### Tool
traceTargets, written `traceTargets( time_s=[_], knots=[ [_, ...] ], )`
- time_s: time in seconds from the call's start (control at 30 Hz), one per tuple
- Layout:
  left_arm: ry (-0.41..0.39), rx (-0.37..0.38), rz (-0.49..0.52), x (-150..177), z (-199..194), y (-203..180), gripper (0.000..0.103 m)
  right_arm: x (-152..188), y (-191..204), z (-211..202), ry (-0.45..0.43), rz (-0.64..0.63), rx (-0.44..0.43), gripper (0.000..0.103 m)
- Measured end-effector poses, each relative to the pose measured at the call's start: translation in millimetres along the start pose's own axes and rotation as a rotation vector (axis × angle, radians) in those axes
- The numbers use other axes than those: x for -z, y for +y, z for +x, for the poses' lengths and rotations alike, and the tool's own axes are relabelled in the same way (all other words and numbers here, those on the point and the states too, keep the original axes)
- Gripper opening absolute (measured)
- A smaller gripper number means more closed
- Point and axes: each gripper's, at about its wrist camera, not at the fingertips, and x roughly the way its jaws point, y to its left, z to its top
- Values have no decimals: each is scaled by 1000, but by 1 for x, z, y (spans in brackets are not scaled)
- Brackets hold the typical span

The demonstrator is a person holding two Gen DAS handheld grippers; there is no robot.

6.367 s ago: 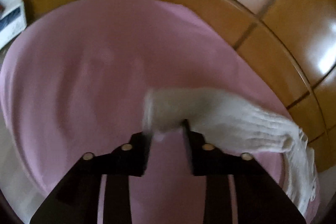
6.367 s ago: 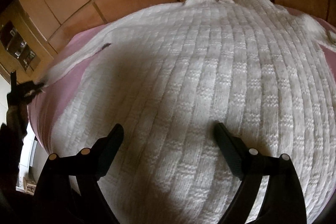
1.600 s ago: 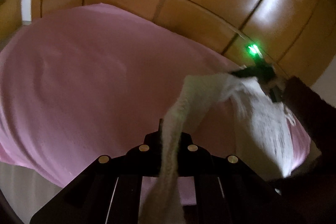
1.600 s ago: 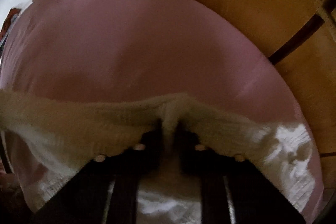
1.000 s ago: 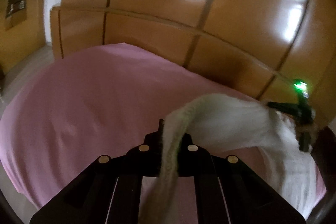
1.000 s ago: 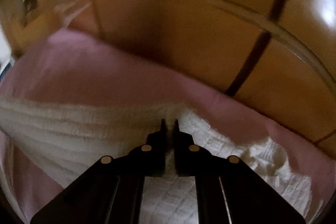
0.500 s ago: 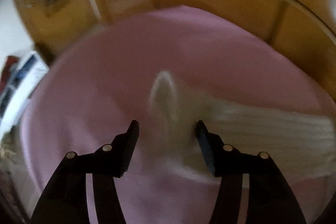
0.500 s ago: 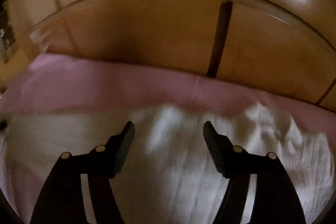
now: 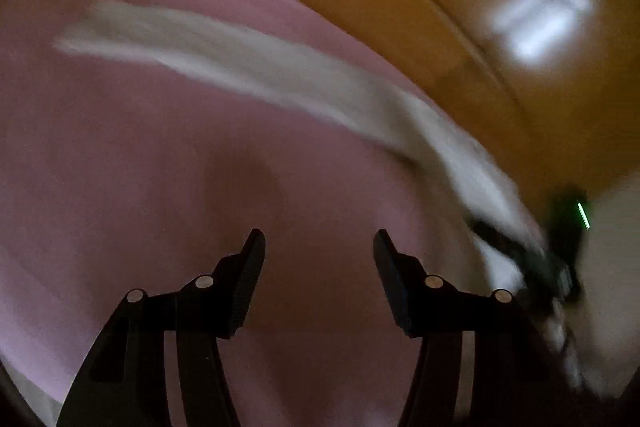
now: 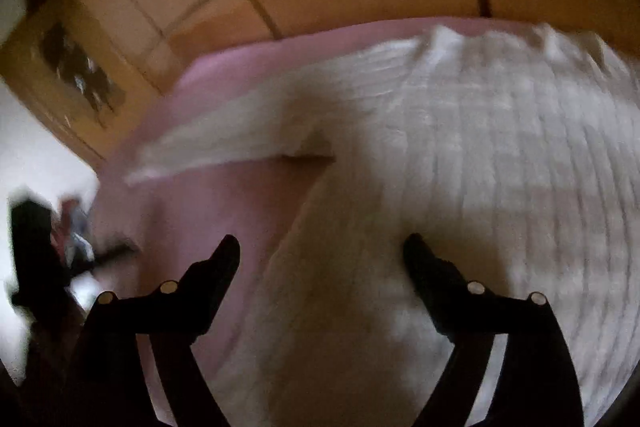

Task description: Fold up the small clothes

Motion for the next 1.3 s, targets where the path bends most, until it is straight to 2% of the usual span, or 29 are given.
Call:
traceTargets(
  time_s=[0.13,0.2,0.37,0.4,0.47,0.5,0.53,0.6,0.63,0.67,0.7,0.73,0.8,0.93,1.0,1.07,1.1,1.13,1.17,1.2,1.3],
  knots=[
    [99,158,110,56,6,-41,55,26,-42,-73,-101,54,131,84],
    [140,200,140,76,9,-53,55,40,-66,-104,-132,90,209,84],
    [199,173,211,111,18,-72,55,101,-143,-185,-183,241,450,86],
    [209,174,205,117,19,-73,50,115,-152,-195,-178,275,473,86],
    [210,157,204,119,19,-67,33,145,-165,-203,-158,333,461,85],
    [204,131,214,121,18,-67,19,157,-166,-206,-146,341,439,84],
    [201,121,215,123,16,-65,9,168,-163,-210,-140,340,424,81],
    [187,107,210,120,18,-70,7,176,-154,-211,-136,324,402,60],
    [178,95,222,121,16,-72,6,180,-147,-209,-131,319,390,34],
    [170,87,228,121,19,-80,6,184,-146,-214,-129,324,378,13],
    [163,83,229,122,13,-79,6,185,-143,-217,-129,331,354,11],
    [156,83,226,116,17,-84,5,200,-138,-231,-141,331,337,9],
    [141,66,224,113,14,-87,5,201,-135,-244,-164,318,291,8],
    [161,6,214,122,16,-80,5,211,-140,-242,-119,307,310,5],
    [161,-18,235,122,19,-87,5,219,-145,-242,-97,313,326,5],
    [136,-24,230,113,15,-94,9,222,-147,-251,-112,331,293,7],
    [113,-27,225,107,15,-99,24,221,-151,-257,-131,348,294,11],
    [81,-36,225,102,12,-103,48,218,-156,-263,-161,365,316,29],
    [24,-60,234,95,7,-111,59,211,-167,-273,-213,385,369,52],
    [-12,-72,247,92,2,-115,69,208,-172,-279,-244,392,406,56],
    [-61,-84,303,78,8,-141,69,184,-202,-295,-330,406,576,64]
  ],
)
